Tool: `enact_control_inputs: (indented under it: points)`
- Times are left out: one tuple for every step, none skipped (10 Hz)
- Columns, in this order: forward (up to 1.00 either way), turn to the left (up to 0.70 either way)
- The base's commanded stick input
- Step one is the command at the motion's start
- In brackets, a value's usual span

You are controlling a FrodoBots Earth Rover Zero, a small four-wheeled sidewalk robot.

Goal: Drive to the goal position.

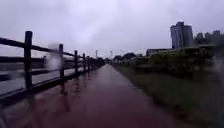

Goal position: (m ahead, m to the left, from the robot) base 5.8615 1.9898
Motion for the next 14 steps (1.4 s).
enact_control_inputs:
  points:
    - [1.00,0.01]
    - [1.00,0.01]
    - [1.00,0.01]
    - [1.00,0.01]
    - [1.00,0.01]
    - [1.00,0.01]
    - [1.00,0.01]
    - [1.00,0.01]
    - [1.00,0.01]
    - [1.00,0.01]
    - [1.00,0.01]
    - [1.00,0.01]
    - [1.00,0.01]
    - [1.00,0.02]
